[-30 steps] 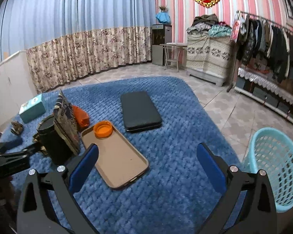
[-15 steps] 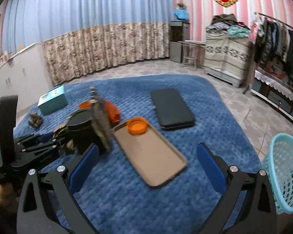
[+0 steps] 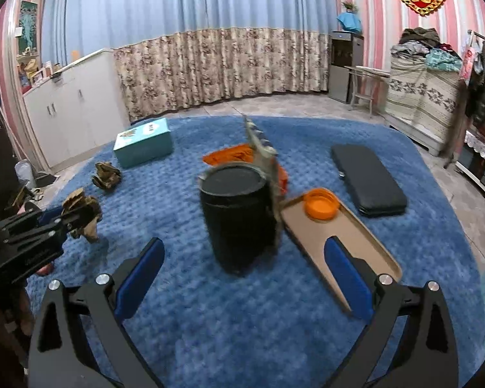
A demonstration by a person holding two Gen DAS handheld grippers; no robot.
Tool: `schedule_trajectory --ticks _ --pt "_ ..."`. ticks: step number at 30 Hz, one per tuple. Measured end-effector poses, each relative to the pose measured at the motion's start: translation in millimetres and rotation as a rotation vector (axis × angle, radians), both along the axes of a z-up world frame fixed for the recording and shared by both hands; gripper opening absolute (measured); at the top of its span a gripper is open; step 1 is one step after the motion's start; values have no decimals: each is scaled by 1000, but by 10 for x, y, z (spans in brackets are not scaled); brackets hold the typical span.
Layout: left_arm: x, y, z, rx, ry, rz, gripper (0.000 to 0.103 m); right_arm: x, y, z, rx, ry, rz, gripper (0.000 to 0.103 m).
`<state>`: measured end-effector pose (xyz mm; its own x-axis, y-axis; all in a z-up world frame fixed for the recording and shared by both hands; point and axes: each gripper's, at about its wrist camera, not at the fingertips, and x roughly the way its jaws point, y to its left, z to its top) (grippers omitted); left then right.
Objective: Collect trash
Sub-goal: 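Hold the brown paper in the left tool while the right tool grasps the printed paper packet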
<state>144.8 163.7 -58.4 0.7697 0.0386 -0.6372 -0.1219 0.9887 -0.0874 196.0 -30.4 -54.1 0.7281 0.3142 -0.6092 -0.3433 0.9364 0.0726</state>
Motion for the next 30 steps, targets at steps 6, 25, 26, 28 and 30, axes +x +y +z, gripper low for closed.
schedule_trajectory --ticks 6,25,26,28,30 --pt "-45 141 0 -24 0 15 31 218 110 -78 -30 9 -20 97" --pt "74 -385 250 18 -41 -80 31 119 -356 344 177 -56 4 58" --pt "75 -451 293 24 -51 -92 31 72 -435 387 182 -65 -1 58" --pt "83 -606 416 27 -76 -119 31 -33 -647 468 192 -88 -34 58" --pt "89 -743 512 22 -93 -147 31 -67 -864 476 218 -62 -55 58"
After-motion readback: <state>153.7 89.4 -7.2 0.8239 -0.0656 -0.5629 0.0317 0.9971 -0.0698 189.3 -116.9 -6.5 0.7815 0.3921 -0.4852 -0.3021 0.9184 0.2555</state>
